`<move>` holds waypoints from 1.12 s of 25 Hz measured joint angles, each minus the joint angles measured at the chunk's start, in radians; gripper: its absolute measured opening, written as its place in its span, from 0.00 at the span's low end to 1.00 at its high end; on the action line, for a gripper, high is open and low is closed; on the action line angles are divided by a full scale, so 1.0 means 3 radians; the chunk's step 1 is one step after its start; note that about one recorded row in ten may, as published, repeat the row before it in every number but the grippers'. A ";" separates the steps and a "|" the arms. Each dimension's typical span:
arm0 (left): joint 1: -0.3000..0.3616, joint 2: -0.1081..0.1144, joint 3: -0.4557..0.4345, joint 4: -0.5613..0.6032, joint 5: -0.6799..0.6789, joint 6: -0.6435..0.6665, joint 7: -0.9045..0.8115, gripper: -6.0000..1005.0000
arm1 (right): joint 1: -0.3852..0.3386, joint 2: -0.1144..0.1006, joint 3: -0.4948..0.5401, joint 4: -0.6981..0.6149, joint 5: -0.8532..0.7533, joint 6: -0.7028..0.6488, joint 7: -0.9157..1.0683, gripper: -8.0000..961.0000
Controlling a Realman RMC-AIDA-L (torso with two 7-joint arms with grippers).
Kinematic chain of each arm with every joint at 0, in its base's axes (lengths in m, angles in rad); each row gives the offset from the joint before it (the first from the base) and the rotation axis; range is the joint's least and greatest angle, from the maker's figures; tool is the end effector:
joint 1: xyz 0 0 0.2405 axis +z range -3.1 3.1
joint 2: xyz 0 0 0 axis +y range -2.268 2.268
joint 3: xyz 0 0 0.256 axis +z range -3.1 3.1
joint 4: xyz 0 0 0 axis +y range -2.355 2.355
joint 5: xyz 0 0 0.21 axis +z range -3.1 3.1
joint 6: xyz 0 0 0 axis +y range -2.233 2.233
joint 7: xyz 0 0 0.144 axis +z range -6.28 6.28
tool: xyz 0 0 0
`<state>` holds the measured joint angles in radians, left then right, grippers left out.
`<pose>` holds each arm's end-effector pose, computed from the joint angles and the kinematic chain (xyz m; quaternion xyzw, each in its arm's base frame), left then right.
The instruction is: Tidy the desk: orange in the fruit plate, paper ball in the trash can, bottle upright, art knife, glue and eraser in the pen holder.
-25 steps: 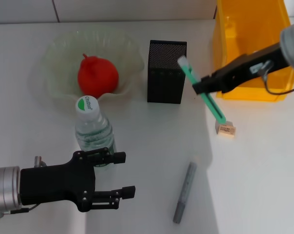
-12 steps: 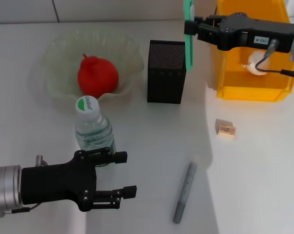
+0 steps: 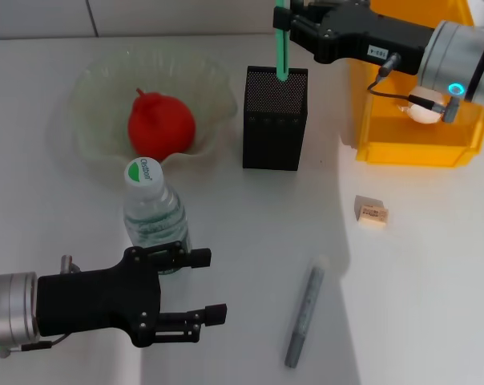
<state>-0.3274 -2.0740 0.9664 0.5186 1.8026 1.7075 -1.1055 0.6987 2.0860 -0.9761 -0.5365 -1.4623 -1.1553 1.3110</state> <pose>-0.2851 0.2374 -0.0378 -0.9396 -0.1714 -0.2944 0.0337 0.1831 0.4112 -0.0172 -0.8895 0.1963 0.3380 0.2367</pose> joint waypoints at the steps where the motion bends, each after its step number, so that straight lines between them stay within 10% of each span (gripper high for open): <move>1: -0.0002 0.0000 0.0000 0.0000 -0.0005 -0.0001 0.0000 0.81 | 0.0025 0.0002 0.0005 0.0061 0.0018 0.0039 -0.0086 0.22; 11: -0.0018 0.0004 0.0000 -0.0001 -0.0011 -0.0006 0.0003 0.81 | 0.0095 -0.0006 -0.0003 0.0249 0.0163 0.0064 -0.0180 0.23; 14: -0.0021 0.0005 0.0000 -0.0001 -0.0011 -0.0006 0.0004 0.81 | 0.0065 -0.0021 -0.0007 0.0167 0.0123 -0.0015 -0.0059 0.39; 22: -0.0024 0.0012 0.0003 -0.0001 -0.0011 -0.0002 0.0004 0.81 | -0.0331 -0.0107 -0.0042 -0.1801 -0.1505 -0.1035 0.1911 0.69; 28: -0.0036 0.0011 0.0022 0.0000 -0.0011 -0.0007 0.0004 0.81 | -0.0262 -0.0100 -0.0060 -0.3077 -0.2875 -0.2267 0.2987 0.69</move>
<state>-0.3383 -2.0707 0.9731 0.5185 1.7993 1.7054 -1.1044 0.6200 2.0559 -0.9940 -1.4597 -2.3248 -1.8352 2.2071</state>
